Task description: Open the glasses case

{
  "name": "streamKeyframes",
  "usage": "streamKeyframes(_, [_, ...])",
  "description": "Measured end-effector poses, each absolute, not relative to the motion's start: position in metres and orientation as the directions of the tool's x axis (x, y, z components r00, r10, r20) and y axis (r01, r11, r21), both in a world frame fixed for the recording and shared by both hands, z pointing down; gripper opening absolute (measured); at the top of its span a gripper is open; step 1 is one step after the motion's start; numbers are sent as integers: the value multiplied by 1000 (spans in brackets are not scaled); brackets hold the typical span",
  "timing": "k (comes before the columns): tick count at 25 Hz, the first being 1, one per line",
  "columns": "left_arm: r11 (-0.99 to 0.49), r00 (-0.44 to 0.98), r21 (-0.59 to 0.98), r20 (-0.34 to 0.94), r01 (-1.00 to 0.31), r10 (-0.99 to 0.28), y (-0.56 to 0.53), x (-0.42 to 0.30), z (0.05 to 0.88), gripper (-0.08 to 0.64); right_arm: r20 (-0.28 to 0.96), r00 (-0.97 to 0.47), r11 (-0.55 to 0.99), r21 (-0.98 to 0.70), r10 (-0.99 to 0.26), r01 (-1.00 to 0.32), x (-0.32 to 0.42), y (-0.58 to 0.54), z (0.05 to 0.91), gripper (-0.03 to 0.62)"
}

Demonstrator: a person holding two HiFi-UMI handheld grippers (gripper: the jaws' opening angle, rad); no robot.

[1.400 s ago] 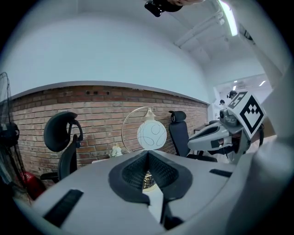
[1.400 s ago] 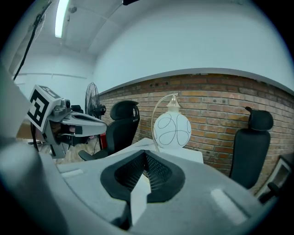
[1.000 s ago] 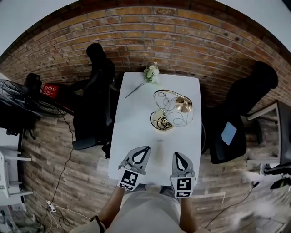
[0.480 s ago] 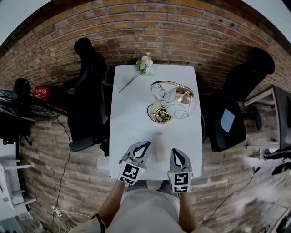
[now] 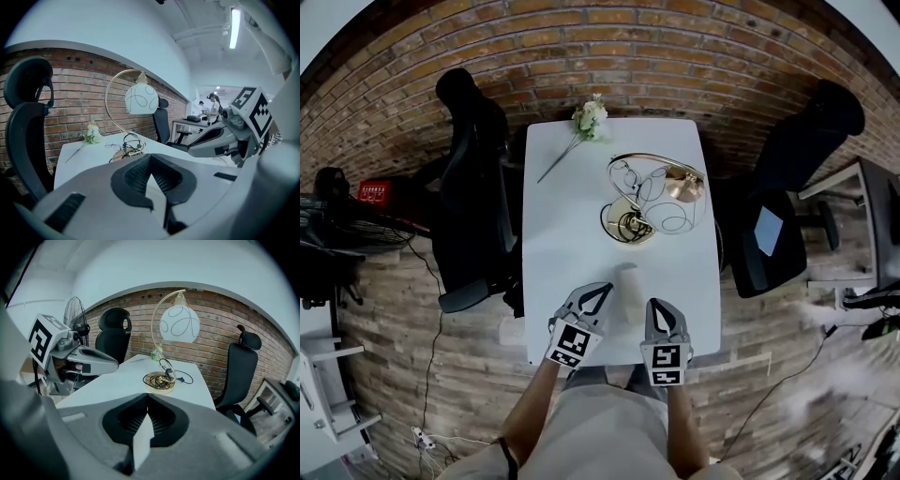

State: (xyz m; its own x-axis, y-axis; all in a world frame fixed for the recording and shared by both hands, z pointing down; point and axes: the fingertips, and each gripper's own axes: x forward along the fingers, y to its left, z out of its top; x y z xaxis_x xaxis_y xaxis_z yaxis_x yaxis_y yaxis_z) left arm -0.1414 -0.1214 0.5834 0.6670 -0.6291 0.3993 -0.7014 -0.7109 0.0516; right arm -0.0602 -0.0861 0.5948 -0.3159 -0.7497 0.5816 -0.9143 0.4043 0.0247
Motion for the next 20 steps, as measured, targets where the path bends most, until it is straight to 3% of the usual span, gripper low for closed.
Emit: streamKeyframes(20, [-750, 678, 81, 499, -657, -540, -124, -134, 650, 2, 679, -259, 396, 50, -687, -917, -63, -73, 651, 6])
